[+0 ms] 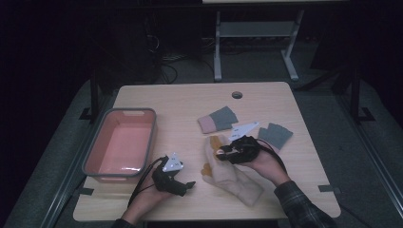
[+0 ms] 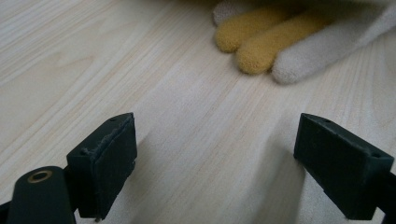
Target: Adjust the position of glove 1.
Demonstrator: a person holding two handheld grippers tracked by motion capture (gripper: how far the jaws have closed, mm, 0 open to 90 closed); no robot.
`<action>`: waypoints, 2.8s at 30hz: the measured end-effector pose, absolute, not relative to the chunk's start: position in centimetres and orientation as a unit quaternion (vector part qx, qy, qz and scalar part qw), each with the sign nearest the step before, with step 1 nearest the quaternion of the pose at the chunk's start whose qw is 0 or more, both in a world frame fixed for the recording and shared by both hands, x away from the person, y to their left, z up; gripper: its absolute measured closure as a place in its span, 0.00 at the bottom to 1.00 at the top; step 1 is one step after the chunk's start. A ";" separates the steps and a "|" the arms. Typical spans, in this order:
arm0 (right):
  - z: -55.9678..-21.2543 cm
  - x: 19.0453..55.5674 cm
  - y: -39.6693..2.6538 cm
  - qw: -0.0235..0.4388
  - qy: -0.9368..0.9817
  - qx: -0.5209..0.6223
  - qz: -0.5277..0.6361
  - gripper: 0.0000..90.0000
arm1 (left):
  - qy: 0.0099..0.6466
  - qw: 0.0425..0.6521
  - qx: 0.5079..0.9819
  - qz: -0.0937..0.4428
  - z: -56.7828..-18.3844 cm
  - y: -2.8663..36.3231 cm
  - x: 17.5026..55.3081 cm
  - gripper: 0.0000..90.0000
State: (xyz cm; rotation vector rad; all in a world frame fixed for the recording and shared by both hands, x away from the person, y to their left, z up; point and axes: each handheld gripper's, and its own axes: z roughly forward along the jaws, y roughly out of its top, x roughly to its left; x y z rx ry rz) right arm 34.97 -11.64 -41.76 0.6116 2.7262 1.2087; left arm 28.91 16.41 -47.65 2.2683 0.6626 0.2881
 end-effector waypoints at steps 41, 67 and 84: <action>-42.4 29.7 -8.0 0.065 0.911 0.198 0.355 1.00 | 0.265 0.373 0.882 0.110 -47.7 16.3 28.8 0.14; -41.6 31.8 -20.0 0.080 0.894 0.285 0.336 0.72 | 0.264 0.373 0.882 0.113 -47.7 16.3 28.8 0.14; -45.4 34.4 -16.3 0.057 0.882 0.339 0.321 0.74 | 0.264 0.372 0.883 0.112 -47.7 16.3 28.8 0.14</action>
